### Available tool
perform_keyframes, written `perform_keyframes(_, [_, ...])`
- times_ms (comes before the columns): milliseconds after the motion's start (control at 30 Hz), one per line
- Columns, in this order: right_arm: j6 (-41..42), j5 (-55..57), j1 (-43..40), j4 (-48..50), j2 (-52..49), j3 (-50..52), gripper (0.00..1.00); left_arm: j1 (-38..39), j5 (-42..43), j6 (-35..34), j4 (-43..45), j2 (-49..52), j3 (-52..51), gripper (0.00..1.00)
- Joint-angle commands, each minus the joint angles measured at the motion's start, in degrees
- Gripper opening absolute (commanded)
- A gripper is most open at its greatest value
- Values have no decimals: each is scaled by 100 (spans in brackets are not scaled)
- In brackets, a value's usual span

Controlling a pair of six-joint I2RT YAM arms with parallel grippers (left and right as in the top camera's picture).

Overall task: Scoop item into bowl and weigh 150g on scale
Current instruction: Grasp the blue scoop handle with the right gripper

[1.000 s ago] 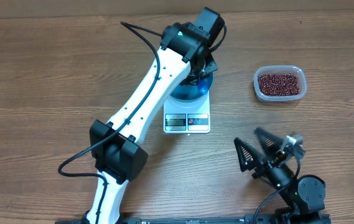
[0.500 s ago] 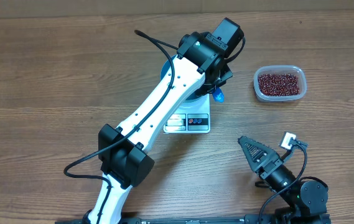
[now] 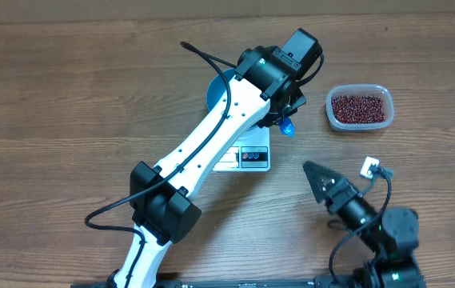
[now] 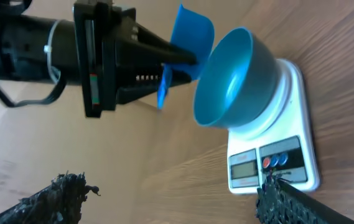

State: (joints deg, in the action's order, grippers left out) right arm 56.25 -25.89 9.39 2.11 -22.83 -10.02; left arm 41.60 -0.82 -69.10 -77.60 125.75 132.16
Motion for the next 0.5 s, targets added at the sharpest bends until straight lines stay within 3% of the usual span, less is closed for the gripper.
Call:
perform_keyframes(0, [-723,74,-7,50,-990,-723,90,11,-20,-181,4,-20,162,4])
perform_keyframes(100, [-730,48,-7,160,-1827,-1110,89,11,-22,-299,7,-20,162,4])
perform_keyframes(467, [-450,-378,317,2450,-3958,-1237,63,11,-22,-638,31,-20,162,4])
